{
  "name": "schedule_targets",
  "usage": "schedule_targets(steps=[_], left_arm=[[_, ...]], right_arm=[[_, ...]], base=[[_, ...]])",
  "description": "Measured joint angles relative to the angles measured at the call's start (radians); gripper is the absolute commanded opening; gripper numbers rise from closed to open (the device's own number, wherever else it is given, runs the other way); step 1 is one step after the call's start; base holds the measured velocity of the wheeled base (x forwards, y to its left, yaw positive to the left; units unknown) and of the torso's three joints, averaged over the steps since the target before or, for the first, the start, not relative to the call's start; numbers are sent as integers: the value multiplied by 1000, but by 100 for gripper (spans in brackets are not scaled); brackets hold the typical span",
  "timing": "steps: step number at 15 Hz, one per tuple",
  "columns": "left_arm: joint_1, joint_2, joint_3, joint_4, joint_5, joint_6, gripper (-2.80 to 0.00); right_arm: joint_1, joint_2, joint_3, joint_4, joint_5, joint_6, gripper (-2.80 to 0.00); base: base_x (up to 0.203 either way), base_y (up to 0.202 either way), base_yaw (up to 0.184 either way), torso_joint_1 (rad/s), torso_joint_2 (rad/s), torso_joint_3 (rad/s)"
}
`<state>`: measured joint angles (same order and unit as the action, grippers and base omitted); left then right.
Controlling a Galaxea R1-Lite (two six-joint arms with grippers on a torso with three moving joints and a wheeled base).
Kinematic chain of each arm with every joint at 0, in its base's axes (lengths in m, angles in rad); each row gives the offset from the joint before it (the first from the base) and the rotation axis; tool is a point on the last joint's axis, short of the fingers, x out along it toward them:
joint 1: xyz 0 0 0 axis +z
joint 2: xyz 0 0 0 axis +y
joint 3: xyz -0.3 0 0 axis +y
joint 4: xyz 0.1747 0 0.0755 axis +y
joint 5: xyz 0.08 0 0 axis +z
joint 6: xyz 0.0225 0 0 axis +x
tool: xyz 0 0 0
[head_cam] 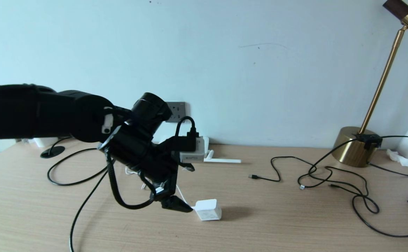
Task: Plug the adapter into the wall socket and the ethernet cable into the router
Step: Pick up plug
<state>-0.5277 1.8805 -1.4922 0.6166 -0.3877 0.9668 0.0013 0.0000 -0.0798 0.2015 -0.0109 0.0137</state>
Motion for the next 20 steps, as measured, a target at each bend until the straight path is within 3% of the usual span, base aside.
schedule_targets(steps=[4, 9, 13, 17, 20], left_arm=[[-2, -42, 24, -9, 7, 0, 0], [-19, -31, 25, -11, 107, 11, 0], [-7, 15, 16, -8, 118, 26, 0], [-1, 92, -105, 80, 115, 26, 0], [-7, 168, -239, 192, 64, 28, 0]], right_arm=[[0, 0, 0, 0, 0, 0, -280], [0, 0, 0, 0, 0, 0, -280], [0, 0, 0, 0, 0, 0, -280], [0, 0, 0, 0, 0, 0, -280], [0, 0, 0, 0, 0, 0, -280]], base=[[0, 0, 0, 0, 0, 0], [0, 0, 0, 0, 0, 0], [0, 0, 0, 0, 0, 0], [0, 0, 0, 0, 0, 0], [0, 0, 0, 0, 0, 0]])
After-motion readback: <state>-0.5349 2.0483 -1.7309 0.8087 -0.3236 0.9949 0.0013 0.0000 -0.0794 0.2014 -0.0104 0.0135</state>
